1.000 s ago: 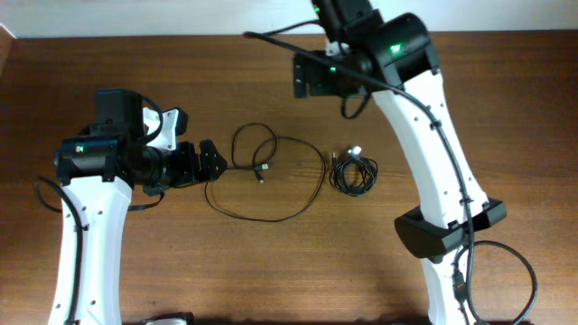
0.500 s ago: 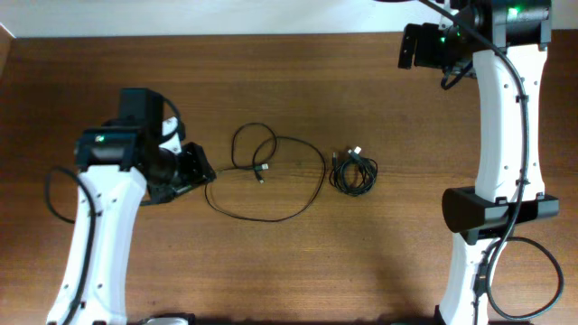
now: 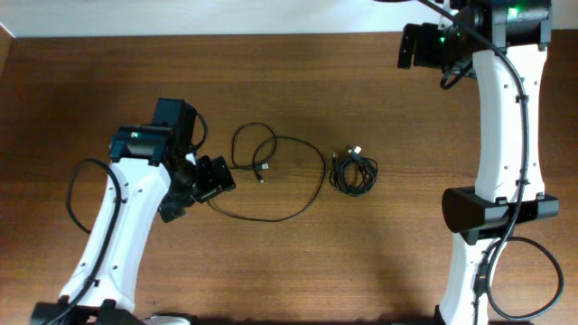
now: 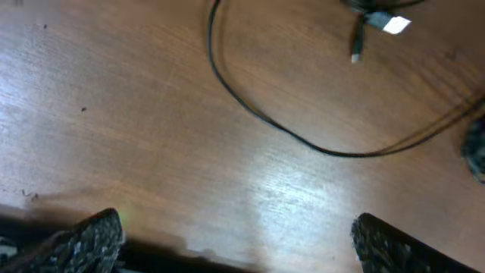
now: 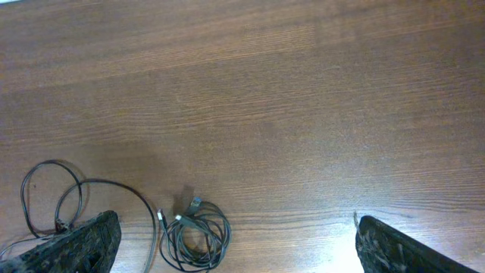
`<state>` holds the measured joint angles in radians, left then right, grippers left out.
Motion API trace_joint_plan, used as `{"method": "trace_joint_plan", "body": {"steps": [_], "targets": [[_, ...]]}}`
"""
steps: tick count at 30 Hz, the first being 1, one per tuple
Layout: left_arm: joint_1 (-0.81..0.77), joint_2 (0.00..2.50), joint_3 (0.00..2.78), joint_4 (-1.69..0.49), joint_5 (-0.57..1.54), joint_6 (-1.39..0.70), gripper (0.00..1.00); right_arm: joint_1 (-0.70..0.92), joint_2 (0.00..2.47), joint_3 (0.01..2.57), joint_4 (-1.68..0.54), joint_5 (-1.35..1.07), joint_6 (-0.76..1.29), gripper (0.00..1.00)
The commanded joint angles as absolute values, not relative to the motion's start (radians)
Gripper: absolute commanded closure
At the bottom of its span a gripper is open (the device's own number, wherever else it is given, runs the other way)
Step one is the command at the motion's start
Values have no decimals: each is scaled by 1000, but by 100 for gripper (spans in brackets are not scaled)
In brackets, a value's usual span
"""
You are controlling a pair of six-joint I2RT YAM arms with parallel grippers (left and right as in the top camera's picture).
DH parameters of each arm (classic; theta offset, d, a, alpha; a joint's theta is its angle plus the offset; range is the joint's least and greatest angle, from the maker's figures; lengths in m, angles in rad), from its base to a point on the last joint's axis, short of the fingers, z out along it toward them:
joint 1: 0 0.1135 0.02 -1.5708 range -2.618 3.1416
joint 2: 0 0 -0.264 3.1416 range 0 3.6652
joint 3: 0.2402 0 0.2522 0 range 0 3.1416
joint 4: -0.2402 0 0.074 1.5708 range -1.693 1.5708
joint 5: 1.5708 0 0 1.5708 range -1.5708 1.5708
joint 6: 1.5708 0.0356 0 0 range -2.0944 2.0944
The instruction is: Untangle cables
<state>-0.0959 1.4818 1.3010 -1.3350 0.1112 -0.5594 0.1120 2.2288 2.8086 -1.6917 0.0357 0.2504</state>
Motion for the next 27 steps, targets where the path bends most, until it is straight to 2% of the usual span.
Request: {"method": "trace_joint_plan", "body": {"steps": [1,3,5,9,12,17,22,24,27], "targets": [[-105,1476,1120,-1198,120,-599,1,111,2232,2804,-1698,27,243,1],[-105,1476,1010,-1082,147,-618,0,111,2232,2804,-1698,27,243,2],[-105,1476,944,-1028,172,-618,5,111,2232,2804,-1698,27,243,1],[-110,1476,879,-895,168,-621,1,111,2232,2804,-1698,27,243,1],[-120,1477,814,-783,148,-764,0,111,2232,2804,-1698,27,243,1],[-126,1481,798,-722,-1,-774,3,111,2232,2804,-1698,27,243,1],[-171,1567,798,-702,-6,-823,4,111,2232,2804,-1698,27,243,2],[-201,1604,798,-685,5,-830,7,111,2232,2804,-1698,27,243,1],[-232,1624,798,-677,3,-868,28,111,2232,2804,-1698,27,243,1]]}}
